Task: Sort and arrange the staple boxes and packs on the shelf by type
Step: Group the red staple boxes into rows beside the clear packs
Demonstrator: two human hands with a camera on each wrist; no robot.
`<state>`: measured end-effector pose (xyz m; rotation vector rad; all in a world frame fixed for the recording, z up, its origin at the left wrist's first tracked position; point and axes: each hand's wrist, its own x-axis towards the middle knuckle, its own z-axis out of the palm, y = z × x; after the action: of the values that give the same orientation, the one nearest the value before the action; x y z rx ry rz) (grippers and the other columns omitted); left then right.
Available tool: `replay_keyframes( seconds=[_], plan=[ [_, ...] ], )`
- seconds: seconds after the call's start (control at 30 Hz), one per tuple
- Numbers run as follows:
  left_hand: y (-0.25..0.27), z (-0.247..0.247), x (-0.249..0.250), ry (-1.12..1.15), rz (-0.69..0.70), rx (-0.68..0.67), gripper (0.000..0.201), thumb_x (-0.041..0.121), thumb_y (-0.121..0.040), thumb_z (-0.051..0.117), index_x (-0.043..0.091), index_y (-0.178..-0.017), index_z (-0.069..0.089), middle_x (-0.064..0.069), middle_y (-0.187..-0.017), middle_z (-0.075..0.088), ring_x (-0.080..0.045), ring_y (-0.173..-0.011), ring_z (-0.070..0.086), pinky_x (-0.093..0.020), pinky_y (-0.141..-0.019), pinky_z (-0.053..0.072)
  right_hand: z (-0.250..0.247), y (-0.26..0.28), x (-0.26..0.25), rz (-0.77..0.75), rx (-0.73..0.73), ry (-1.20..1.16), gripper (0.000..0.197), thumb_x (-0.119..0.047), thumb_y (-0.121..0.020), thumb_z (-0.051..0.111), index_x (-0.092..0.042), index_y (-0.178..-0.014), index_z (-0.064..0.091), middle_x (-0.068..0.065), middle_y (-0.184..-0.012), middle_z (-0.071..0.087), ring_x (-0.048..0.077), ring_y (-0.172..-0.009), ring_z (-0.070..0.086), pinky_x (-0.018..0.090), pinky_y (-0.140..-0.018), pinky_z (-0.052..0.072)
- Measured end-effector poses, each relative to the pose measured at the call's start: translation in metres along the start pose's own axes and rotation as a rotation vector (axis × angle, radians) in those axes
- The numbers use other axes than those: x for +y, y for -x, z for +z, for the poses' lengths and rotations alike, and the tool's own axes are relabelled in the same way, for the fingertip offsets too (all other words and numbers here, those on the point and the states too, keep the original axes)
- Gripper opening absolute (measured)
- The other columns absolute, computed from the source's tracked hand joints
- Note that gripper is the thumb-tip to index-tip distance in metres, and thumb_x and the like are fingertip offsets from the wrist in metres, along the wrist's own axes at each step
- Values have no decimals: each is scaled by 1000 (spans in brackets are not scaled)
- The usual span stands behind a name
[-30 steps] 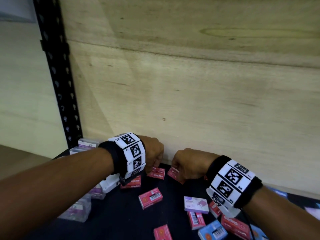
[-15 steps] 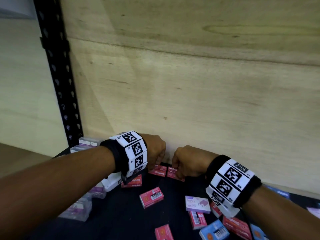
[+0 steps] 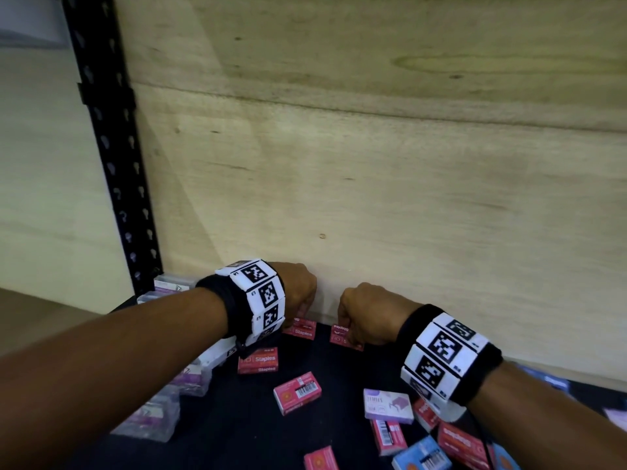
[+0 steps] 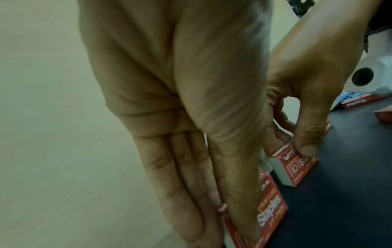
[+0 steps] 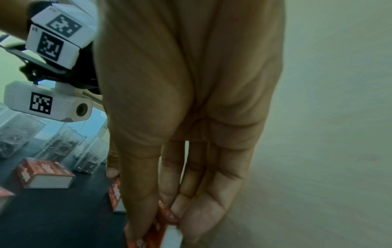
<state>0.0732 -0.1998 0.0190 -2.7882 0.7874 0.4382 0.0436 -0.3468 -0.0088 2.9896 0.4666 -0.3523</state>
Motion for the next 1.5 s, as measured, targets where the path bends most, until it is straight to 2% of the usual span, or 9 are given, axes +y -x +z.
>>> replay_keyframes(
  seconds=[0.23, 0.4, 0.53, 0.67, 0.73, 0.9, 1.07, 1.27, 1.5],
  plan=[
    [12, -7, -3, 5, -33, 15, 38, 11, -71, 84, 11, -107, 72, -5, -99, 71, -22, -81, 65, -24, -65, 46, -3, 4, -2, -12, 18, 8, 30, -13, -85, 73, -6, -114, 69, 12, -111, 69, 27, -98, 67, 36, -84, 58],
    [31, -12, -7, 17, -29, 26, 30, 13, -74, 83, 11, -101, 72, 10, -60, 56, -4, -51, 52, -17, -48, 42, -13, 15, -4, -37, 55, -34, 21, -17, -86, 71, -11, -106, 71, 6, -105, 71, 24, -93, 67, 31, -75, 53],
    [42, 0, -9, 1, -38, -66, 30, 14, -77, 81, 10, -105, 72, 9, -62, 63, 3, -44, 53, -17, -52, 46, -20, 28, -17, -137, -6, -135, 27, -29, -82, 77, -22, -107, 70, -10, -83, 62, 12, -80, 61, 26, -71, 49],
    [45, 25, -10, -111, -86, 31, 13, 25, -84, 72, 22, -96, 66, 7, -82, 59, -7, -76, 54, -21, -68, 45, -19, 36, -38, -212, -151, -117, 42, -32, -83, 77, -25, -122, 67, -13, -87, 60, 2, -68, 51, 24, -70, 42],
    [42, 29, -11, -136, -98, -68, 13, 24, -81, 75, 25, -85, 63, 5, -81, 58, -13, -75, 54, -23, -67, 43, -16, 39, -45, -234, -199, -79, 49, -33, -83, 77, -26, -129, 62, -12, -92, 58, 5, -72, 51, 26, -74, 40],
    [44, 31, -12, -90, -98, -49, 28, 23, -83, 74, 13, -109, 69, 1, -87, 61, -9, -69, 53, -22, -69, 44, -10, 40, -53, -237, -257, -76, 47, -29, -78, 81, -21, -121, 65, -8, -100, 61, 14, -89, 56, 28, -76, 44],
    [38, 30, -9, -134, -95, -143, 20, 22, -75, 81, 24, -70, 62, 6, -61, 60, -3, -55, 53, -21, -53, 42, -7, 40, -53, -206, -265, -46, 41, -29, -78, 82, -17, -114, 67, -7, -97, 62, 13, -84, 55, 26, -66, 43],
    [44, 32, -4, -113, -66, -112, 13, 22, -81, 76, 18, -91, 68, 6, -78, 58, -10, -68, 53, -18, -55, 44, -13, 46, -38, -199, -256, -33, 35, -27, -88, 71, -19, -122, 69, -2, -118, 70, 15, -101, 61, 29, -91, 47],
    [47, 18, 3, 25, 7, -193, 38, 10, -77, 80, 8, -114, 70, 6, -78, 62, 9, -35, 48, -5, -40, 40, -10, 51, -12, -120, -236, -38, 26, -31, -96, 59, -23, -117, 71, -5, -112, 71, 18, -102, 65, 34, -95, 50]
  ],
)
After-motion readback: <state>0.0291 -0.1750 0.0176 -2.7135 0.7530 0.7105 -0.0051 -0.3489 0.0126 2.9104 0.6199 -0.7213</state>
